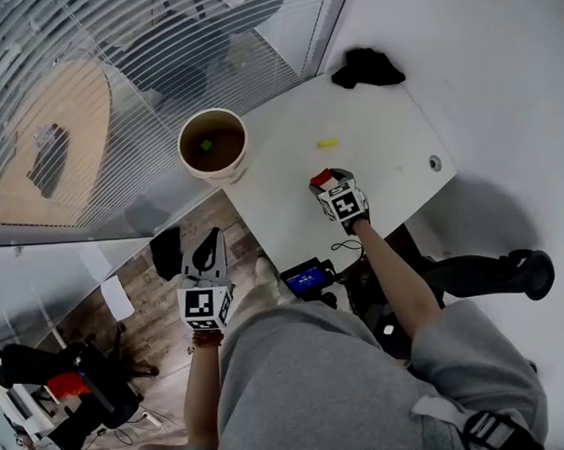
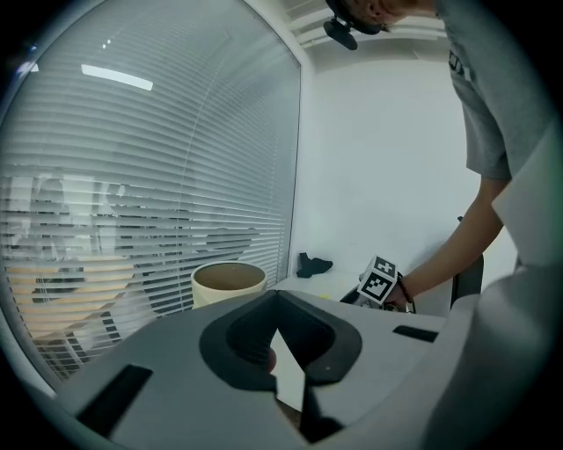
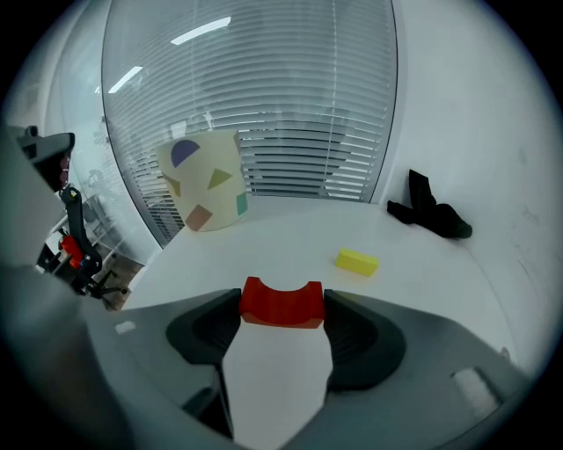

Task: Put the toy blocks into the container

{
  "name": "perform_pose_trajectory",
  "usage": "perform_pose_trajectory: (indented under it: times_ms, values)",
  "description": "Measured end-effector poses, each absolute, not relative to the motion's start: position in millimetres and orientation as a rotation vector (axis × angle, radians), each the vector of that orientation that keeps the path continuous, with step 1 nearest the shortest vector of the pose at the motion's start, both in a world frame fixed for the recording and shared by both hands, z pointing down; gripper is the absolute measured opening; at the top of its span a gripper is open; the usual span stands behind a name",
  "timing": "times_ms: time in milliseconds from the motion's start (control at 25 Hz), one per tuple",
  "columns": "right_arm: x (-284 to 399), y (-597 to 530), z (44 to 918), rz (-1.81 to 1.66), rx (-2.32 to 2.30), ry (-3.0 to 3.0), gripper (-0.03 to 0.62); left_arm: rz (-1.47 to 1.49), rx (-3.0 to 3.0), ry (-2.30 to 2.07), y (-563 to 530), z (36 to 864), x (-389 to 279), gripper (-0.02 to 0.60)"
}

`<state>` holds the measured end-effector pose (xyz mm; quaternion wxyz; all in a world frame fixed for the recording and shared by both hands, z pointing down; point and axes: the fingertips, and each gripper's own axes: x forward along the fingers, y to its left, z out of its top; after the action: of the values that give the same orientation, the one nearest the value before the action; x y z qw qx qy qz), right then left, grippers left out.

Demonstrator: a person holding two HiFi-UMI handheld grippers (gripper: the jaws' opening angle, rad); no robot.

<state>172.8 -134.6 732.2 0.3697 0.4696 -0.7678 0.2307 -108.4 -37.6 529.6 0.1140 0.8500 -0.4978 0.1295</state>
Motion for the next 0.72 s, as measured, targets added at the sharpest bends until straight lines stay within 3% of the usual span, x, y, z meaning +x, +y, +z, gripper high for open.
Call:
perform_pose_trajectory:
  times_ms: [720]
  values:
    - [117.7,-127.2,670.6,0.448,1.106,-2.127,0.305,0.317,2.514,-1.462,-35.2,521.7,-112.3,0.008]
